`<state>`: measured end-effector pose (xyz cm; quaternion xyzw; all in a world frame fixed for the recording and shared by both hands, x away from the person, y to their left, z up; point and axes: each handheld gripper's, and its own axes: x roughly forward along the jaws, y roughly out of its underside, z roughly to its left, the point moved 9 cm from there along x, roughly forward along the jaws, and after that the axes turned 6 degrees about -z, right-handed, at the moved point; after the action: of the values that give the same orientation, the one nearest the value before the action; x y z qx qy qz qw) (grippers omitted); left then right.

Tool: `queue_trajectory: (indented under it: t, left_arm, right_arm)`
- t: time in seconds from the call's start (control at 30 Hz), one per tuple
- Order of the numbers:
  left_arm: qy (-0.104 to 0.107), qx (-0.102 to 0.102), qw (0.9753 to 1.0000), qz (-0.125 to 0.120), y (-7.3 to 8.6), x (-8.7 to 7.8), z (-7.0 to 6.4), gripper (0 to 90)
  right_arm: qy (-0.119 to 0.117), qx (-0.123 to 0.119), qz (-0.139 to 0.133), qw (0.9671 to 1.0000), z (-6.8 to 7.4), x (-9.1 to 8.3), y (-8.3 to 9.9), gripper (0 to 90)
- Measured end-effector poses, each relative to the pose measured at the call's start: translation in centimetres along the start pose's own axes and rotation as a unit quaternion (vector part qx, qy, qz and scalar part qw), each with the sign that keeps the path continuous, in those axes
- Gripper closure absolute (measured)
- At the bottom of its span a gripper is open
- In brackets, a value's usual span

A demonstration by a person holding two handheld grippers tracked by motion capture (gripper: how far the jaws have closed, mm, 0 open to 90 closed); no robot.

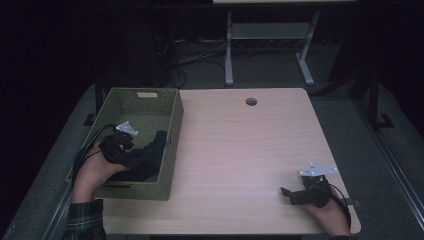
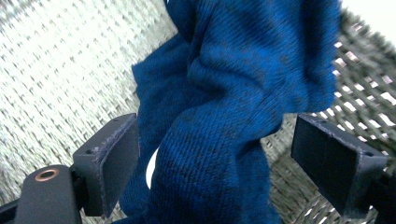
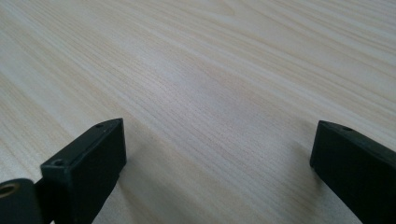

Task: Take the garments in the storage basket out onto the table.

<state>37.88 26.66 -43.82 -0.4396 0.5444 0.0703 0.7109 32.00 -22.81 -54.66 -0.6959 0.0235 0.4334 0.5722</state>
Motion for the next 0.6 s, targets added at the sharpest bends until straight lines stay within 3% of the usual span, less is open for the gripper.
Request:
queue_trajectory:
  t: [0.2, 0.53, 0.6]
  left_arm:
    - [0.004, -0.001, 0.9998, 0.022, 0.5, 0.7, 0.0, 15.6]
    - [0.024, 0.003, 0.9988, 0.044, 1.1, 1.3, -0.3, 26.9]
    - [0.030, 0.005, 0.9985, 0.046, 1.2, 1.3, -0.4, 34.3]
  right_arm:
    - [0.000, 0.000, 0.000, 1.0000, 0.0, 0.0, 0.0, 3.3]
    - [0.000, 0.000, 0.000, 1.0000, 0.0, 0.0, 0.0, 3.3]
    - [0.000, 0.000, 0.000, 1.0000, 0.0, 0.0, 0.0, 3.3]
